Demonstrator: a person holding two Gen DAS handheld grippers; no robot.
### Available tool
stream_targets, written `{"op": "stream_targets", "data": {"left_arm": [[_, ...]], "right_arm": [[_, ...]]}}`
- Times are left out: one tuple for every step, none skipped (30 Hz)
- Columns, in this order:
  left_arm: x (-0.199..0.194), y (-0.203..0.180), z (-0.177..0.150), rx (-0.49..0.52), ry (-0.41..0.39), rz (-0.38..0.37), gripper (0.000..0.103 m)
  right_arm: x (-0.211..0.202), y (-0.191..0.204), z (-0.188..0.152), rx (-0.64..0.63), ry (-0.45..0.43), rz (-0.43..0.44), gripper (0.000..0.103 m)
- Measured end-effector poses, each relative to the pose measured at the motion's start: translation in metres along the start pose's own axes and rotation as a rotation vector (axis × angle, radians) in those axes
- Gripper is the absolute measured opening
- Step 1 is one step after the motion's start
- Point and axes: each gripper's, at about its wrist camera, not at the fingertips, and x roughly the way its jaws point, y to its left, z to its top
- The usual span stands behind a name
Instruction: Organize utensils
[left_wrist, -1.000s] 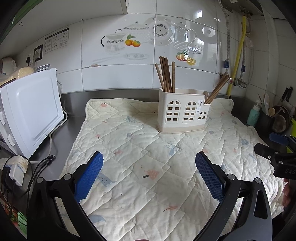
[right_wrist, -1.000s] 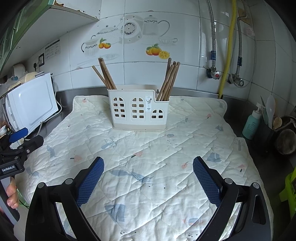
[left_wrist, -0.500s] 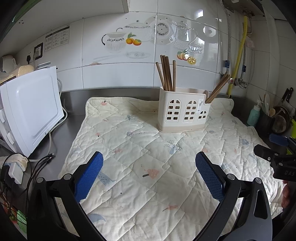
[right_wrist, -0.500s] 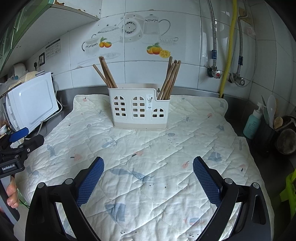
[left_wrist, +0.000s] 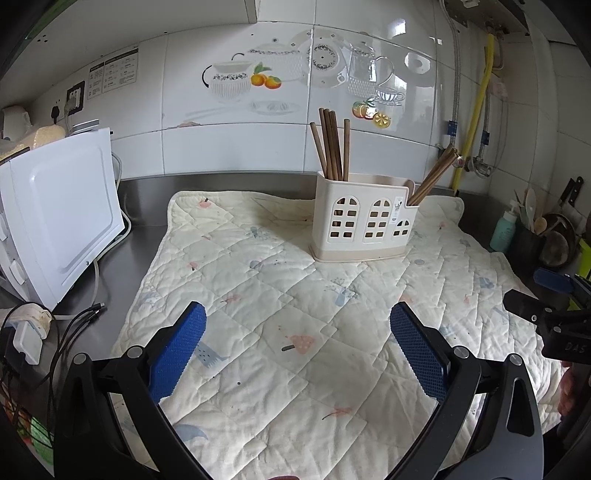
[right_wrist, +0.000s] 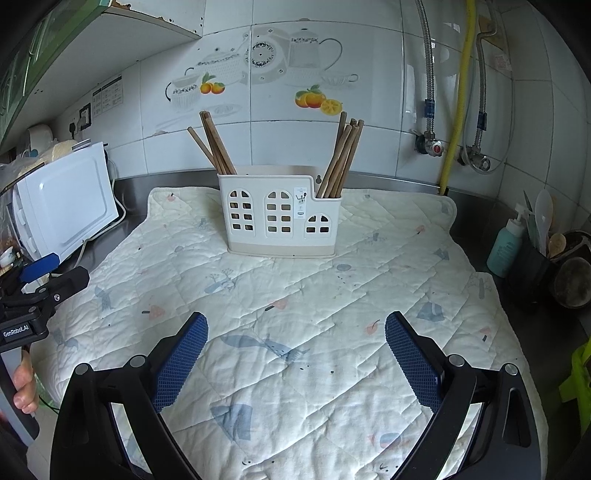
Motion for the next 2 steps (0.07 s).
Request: {"op": "stream_targets", "data": {"left_arm": [[0.0, 0.0001, -0.0002, 0.0, 0.0, -0.001, 0.099], [0.0, 0.0003, -0.0003, 0.0, 0.0, -0.001, 0.099]], "right_arm": [[0.0, 0.0001, 0.0, 0.0, -0.001, 0.0, 0.094], [0.0, 0.0001, 0.0, 0.0, 0.0, -0.001, 0.094]]}}
